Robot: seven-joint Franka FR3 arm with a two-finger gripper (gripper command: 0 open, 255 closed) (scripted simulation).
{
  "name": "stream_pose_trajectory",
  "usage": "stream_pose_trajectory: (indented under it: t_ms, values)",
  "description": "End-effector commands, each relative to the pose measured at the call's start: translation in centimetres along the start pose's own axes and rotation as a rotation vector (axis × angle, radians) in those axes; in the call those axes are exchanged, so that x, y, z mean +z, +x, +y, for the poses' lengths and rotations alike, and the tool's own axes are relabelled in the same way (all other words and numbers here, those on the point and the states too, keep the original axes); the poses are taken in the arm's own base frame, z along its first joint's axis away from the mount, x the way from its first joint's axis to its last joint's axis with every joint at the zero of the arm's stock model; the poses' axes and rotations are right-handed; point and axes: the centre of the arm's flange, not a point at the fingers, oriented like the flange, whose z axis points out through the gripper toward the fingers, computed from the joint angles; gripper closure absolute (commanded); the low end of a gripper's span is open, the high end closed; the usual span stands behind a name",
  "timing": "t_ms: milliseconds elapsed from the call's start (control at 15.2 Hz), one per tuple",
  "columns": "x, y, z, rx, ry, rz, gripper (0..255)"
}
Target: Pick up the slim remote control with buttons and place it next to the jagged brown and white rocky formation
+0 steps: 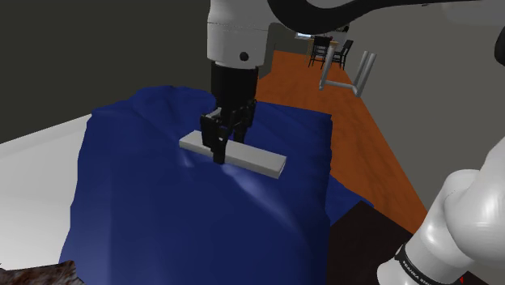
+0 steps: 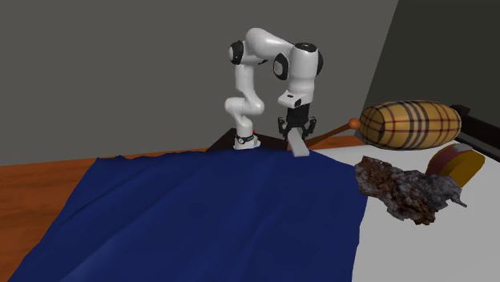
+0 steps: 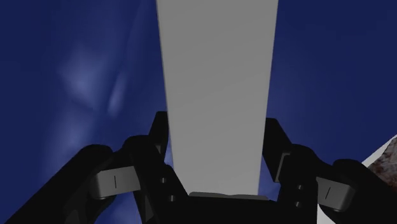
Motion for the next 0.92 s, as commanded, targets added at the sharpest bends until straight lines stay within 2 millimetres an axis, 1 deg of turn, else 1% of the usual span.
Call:
stream_pose_trajectory:
  t_ms: [0,528,594,858]
  values:
    - [0.0,1.6,-2.2,0.003,0.001,0.001,255]
    - [0.1,7.8,-10.8,0.003,0.001,0.001,255]
    - [0.1,8.8,-12.2,0.003,0.001,0.001,255]
    - [2.3,8.8,-12.1,0.003,0.001,0.001,255]
